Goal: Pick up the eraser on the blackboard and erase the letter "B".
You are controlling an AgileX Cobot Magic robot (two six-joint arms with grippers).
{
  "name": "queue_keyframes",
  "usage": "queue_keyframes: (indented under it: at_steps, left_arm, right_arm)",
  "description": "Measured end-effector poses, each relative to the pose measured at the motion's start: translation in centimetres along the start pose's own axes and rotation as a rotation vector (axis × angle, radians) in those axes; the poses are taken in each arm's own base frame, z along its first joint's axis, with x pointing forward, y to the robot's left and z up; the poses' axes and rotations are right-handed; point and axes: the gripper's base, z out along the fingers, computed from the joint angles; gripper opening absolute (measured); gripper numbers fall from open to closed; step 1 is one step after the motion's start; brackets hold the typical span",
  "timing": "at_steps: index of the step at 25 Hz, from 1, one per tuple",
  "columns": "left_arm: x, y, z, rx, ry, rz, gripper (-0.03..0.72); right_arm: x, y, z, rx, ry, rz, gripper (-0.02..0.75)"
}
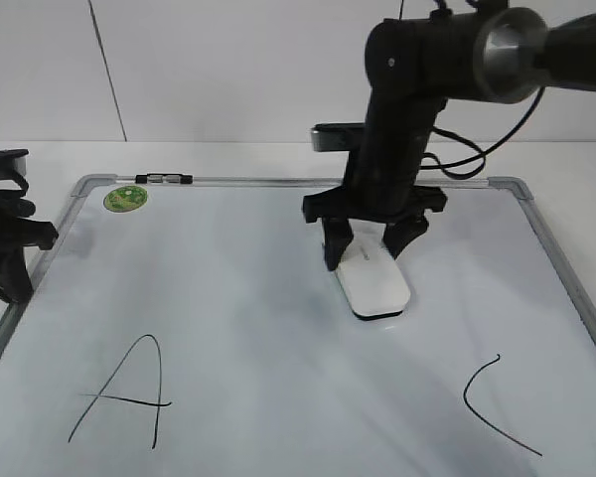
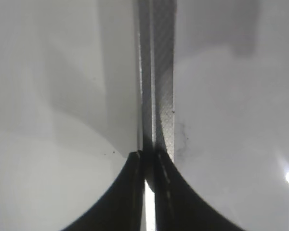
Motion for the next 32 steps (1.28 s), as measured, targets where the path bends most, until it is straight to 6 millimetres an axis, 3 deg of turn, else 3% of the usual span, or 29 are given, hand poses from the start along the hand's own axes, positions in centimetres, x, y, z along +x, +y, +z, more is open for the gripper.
queue_keyframes:
  at_steps: [6, 10, 20, 24, 28, 32]
  left_arm:
    - [0.0, 0.0, 0.0, 0.0, -0.001, 0.0, 0.02]
    - [0.0, 0.0, 0.0, 0.0, -0.001, 0.0, 0.02]
    - [0.0, 0.0, 0.0, 0.001, -0.001, -0.001, 0.02]
    - [0.0, 0.0, 0.0, 0.001, -0.001, -0.001, 0.02]
    - [0.0, 0.0, 0.0, 0.001, -0.001, -0.001, 0.02]
    - [0.0, 0.0, 0.0, 0.002, -0.001, -0.002, 0.02]
  right_arm:
    - [-0.7, -6.4, -0.4, 0.062, 0.001, 0.116, 0.531]
    - [-0.8, -9.3, -0.7, 0.079, -0.003, 0.174, 0.531]
    - [-0.2, -10.1, -2.2, 0.072, -0.014, 0.142, 0.531]
    - [0.5, -10.1, -5.2, 0.071, -0.065, 0.129, 0.531]
    - [2.5, -10.2, -6.4, 0.064, -0.054, 0.131, 0.531]
    - [6.1, -11.3, -5.3, 0.053, 0.004, 0.168, 0.531]
